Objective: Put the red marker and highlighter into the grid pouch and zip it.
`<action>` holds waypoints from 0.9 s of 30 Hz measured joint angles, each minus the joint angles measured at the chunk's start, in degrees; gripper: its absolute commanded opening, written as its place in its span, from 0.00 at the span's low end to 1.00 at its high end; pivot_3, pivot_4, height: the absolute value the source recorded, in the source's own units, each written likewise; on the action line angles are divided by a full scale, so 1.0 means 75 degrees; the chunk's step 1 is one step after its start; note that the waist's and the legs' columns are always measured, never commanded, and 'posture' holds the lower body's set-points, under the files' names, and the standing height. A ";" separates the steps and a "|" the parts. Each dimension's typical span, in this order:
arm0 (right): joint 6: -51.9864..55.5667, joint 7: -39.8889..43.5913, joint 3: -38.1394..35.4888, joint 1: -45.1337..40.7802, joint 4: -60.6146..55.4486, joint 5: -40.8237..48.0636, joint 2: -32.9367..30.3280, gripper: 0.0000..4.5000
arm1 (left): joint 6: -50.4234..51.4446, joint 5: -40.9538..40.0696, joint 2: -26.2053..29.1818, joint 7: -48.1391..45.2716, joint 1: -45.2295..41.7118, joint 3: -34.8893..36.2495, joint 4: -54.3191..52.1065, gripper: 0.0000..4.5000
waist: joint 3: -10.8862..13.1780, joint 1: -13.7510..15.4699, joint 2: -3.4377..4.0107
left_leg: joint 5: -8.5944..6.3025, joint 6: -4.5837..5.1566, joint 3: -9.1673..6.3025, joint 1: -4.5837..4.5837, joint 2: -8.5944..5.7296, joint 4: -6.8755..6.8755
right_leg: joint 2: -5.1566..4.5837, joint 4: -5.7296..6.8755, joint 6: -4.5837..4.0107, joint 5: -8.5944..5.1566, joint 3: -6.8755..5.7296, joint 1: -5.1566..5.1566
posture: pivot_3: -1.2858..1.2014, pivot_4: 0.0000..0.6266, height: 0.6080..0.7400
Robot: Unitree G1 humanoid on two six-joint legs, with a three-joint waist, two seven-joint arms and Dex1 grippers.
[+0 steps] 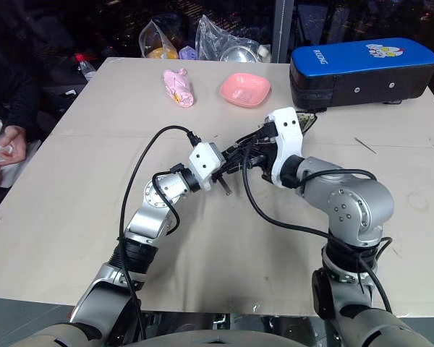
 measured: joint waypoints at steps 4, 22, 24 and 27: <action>0.0222 -0.0283 -0.0282 -0.0097 -0.0096 -0.0021 0.0079 0.01 | -0.0015 0.0057 -0.0004 0.0027 0.0000 -0.0003 0.0071 0.00 | 0.0000 -0.0049 0.0000 | 0.0000 0.0000 0.0000 0.0000 0.0000 -0.0005 | -0.0001 -0.0002 0.0000 0.0000 0.0000 -0.0001 | 0.52 0.24 1.00; -0.1823 -0.2584 -0.1843 -0.0390 0.1175 -0.1815 -0.0375 0.01 | -0.0175 0.0146 -0.0069 0.0256 0.0032 -0.0005 0.0129 0.00 | 0.0001 -0.0117 0.0001 | 0.0002 -0.0003 0.0012 0.0003 -0.0001 -0.0025 | -0.0003 -0.0009 0.0001 -0.0001 0.0007 -0.0007 | 0.52 0.24 1.00; -0.2020 -0.2788 -0.2005 -0.0451 0.1358 -0.1876 -0.0322 0.01 | -0.0177 0.0145 -0.0070 0.0270 0.0041 -0.0008 0.0129 0.00 | 0.0001 -0.0117 0.0001 | 0.0002 -0.0003 0.0013 0.0003 -0.0002 -0.0025 | -0.0004 -0.0009 0.0001 -0.0001 0.0008 -0.0007 | 0.52 0.24 1.00; -0.2108 -0.2910 -0.2097 -0.0499 0.1489 -0.1863 -0.0244 0.01 | -0.0180 0.0146 -0.0081 0.0308 0.0041 -0.0013 0.0129 0.00 | 0.0001 -0.0120 0.0002 | 0.0002 -0.0004 0.0013 0.0004 -0.0001 -0.0026 | -0.0003 -0.0009 0.0001 -0.0001 0.0008 -0.0007 | 0.52 0.24 1.00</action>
